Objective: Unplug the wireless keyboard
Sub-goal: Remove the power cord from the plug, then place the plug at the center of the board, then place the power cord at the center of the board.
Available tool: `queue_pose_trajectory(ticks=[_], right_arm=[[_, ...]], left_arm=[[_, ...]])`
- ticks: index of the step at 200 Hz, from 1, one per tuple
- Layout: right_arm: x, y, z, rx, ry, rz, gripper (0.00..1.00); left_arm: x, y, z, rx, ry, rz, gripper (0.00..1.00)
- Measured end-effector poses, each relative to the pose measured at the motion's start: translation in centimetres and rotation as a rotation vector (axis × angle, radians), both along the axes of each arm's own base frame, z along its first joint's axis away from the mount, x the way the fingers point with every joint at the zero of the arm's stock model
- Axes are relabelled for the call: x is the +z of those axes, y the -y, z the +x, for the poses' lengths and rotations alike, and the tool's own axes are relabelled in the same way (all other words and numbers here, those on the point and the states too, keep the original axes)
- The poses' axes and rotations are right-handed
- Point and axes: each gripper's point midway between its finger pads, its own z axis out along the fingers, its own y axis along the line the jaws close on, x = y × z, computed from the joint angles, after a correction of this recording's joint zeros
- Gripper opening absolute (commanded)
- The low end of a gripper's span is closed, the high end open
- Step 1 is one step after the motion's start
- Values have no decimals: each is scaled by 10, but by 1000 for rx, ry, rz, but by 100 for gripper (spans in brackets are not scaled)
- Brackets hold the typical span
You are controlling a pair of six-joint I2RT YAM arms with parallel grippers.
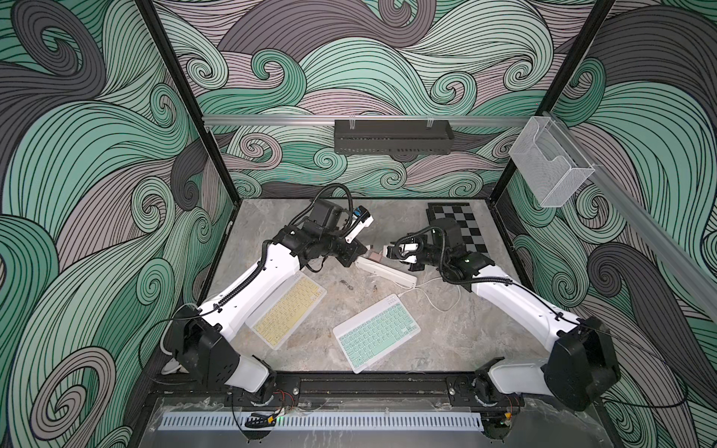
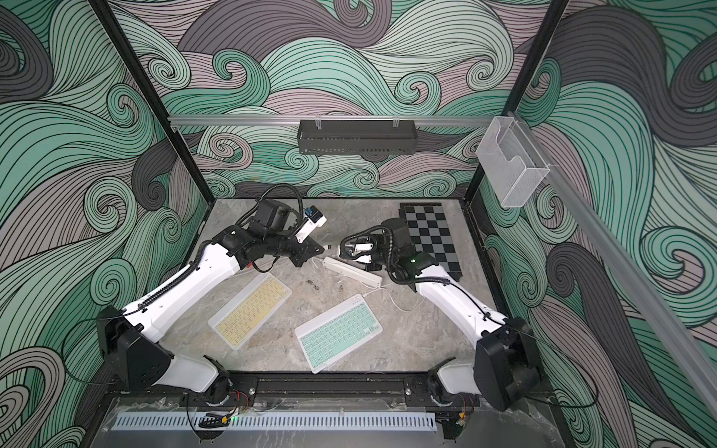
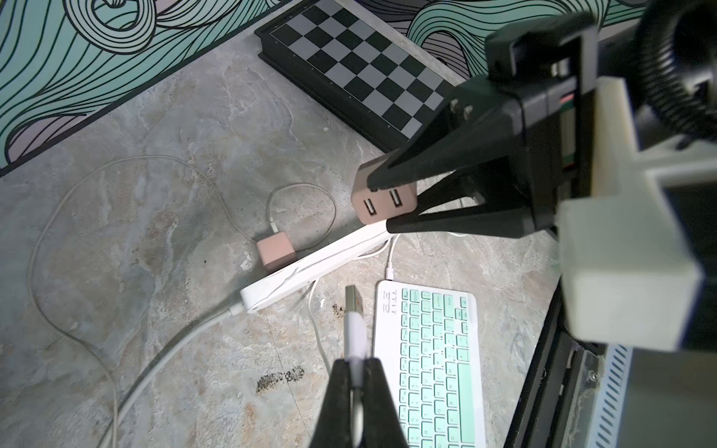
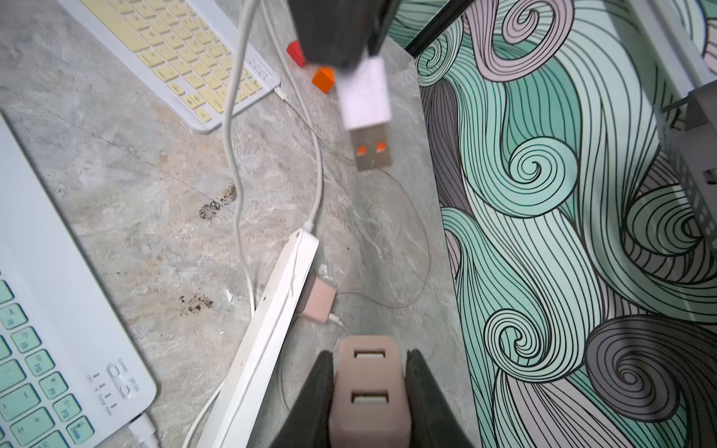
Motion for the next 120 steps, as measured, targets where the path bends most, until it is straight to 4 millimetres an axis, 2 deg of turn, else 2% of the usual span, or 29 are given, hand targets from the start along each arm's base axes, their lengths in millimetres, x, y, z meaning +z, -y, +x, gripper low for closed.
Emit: queue_pose_trajectory(ticks=[26, 53, 78, 104, 120], right_arm=[[-12, 4, 2, -21, -24, -23, 0], [-25, 22, 12, -93, -91, -18, 0], [-55, 36, 19, -167, -212, -20, 0], [-92, 44, 18, -216, -355, -45, 0], [-113, 50, 16, -246, -445, -69, 0]], left_arm=[[-4, -5, 3, 44, -11, 20, 0], [-18, -15, 7, 119, -68, 55, 0], [-41, -24, 5, 199, -149, 81, 0], [-69, -40, 1, 314, -228, 118, 0], [-77, -49, -5, 375, -259, 127, 0]])
